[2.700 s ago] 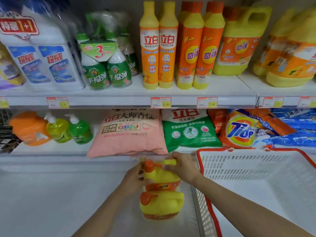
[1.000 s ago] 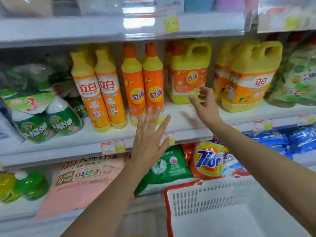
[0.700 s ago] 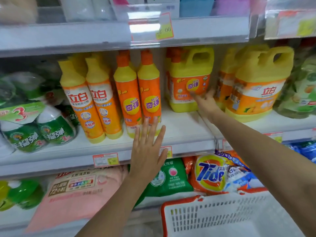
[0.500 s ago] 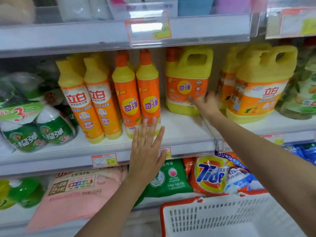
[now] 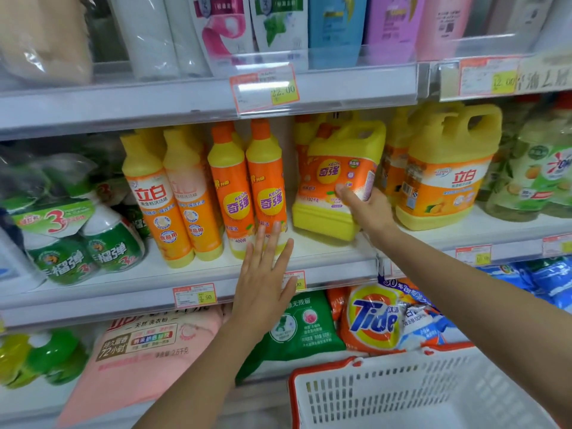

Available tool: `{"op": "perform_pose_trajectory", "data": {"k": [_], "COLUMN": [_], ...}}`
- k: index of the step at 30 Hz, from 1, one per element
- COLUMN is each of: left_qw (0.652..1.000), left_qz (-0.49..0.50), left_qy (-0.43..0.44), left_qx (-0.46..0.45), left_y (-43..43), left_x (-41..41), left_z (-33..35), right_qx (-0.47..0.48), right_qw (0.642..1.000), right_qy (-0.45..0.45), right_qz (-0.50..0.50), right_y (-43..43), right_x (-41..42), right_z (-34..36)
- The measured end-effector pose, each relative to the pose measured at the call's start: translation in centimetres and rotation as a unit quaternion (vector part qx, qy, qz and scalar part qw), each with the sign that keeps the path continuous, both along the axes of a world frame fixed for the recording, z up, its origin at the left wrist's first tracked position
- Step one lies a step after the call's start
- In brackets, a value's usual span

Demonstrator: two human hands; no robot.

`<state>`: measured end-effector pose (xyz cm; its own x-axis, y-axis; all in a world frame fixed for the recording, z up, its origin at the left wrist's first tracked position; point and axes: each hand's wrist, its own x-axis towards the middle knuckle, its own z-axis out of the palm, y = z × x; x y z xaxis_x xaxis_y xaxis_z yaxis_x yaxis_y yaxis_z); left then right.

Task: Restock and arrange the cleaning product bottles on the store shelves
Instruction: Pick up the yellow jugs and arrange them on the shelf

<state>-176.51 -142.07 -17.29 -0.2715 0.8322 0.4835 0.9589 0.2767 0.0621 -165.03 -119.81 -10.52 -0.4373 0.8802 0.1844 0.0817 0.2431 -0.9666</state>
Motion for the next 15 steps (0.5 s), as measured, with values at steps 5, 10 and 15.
{"op": "perform_pose_trajectory", "data": {"k": [5, 10, 15], "left_qw": [0.994, 0.930, 0.799], "left_qz": [-0.032, -0.053, -0.100], "left_qy": [-0.103, -0.312, -0.563], "left_qx": [0.032, 0.185, 0.186], "left_y": [-1.0, -3.1, -5.9], "left_x": [1.2, 4.2, 7.8], "left_z": [1.7, 4.6, 7.8], "right_qx": [-0.033, -0.024, -0.054], "right_qw": [0.996, 0.991, 0.985], "right_qy": [0.064, 0.073, 0.050], "right_qz": [0.052, 0.112, 0.157], "right_y": [-2.8, -6.6, -12.0], "right_x": [2.5, 6.3, 9.8], "right_z": [2.6, 4.3, 3.2]}}
